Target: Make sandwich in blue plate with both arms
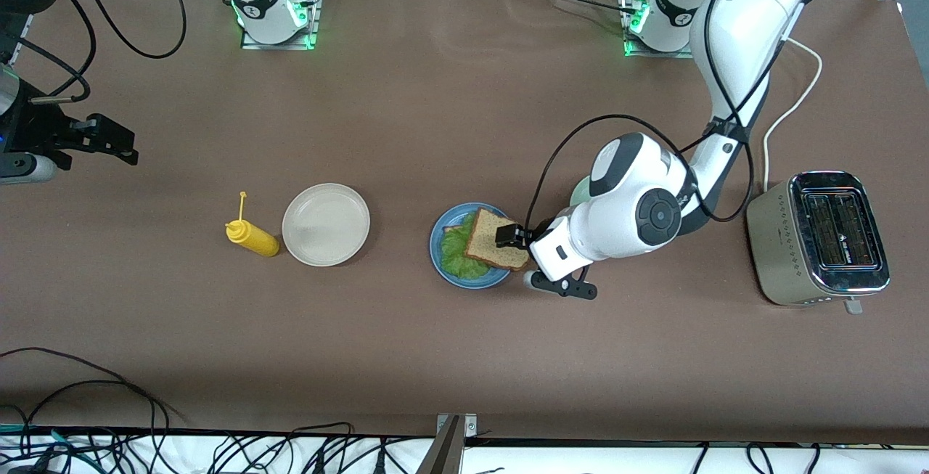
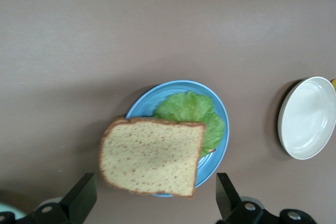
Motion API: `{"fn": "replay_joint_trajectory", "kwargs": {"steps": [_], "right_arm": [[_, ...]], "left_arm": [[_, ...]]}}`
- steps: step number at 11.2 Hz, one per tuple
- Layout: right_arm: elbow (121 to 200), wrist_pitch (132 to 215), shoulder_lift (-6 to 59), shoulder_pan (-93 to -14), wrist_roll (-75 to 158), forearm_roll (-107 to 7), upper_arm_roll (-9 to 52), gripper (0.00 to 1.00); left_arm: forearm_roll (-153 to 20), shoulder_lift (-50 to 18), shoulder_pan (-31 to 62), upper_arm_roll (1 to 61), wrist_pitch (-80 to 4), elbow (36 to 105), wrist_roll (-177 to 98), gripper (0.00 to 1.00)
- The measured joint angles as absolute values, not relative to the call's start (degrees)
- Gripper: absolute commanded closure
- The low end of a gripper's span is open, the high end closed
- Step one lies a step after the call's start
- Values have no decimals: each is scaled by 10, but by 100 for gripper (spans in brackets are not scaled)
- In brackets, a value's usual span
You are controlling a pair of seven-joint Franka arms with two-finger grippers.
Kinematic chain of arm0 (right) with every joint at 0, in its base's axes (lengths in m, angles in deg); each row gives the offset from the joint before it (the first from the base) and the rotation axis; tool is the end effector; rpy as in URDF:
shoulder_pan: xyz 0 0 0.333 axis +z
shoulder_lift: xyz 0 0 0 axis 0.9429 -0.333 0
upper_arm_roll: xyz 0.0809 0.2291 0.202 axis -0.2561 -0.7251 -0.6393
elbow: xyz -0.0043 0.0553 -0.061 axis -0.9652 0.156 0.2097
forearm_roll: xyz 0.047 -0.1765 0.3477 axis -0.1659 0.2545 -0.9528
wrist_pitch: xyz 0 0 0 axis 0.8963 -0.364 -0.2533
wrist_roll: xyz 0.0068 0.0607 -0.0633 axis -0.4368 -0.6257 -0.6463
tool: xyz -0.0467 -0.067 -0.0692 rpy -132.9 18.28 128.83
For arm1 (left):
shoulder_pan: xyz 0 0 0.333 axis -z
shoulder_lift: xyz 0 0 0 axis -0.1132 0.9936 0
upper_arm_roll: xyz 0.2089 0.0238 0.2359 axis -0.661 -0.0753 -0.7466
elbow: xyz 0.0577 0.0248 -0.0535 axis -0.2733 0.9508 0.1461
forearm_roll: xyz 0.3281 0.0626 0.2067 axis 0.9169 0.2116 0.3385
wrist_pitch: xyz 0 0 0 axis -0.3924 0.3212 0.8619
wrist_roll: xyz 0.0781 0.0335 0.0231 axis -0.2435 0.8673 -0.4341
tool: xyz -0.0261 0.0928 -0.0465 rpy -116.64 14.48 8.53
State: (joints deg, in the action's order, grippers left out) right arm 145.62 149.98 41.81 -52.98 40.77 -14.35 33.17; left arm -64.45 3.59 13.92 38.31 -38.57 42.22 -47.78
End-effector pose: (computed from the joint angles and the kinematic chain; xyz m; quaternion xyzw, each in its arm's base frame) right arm 0.6006 0.0186 0.5997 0.9986 0.0517 0.0030 0.0088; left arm 0.6754 -0.3371 0.3355 0.9751 -0.0644 -0.0426 0.2080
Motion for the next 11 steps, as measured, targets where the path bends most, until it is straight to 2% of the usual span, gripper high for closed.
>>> {"fn": "replay_joint_trajectory", "kwargs": {"steps": [3, 8, 11], "right_arm": [[1456, 1504, 417, -543, 408, -173, 334, 0], [1456, 1505, 416, -548, 407, -175, 333, 0], [1456, 1504, 416, -548, 407, -165, 332, 0]], "left_arm": [[-643, -12, 131, 364, -321, 418, -478, 0], [-642, -113, 125, 291, -190, 416, -478, 0], [-610, -153, 125, 270, -154, 415, -478, 0]]}}
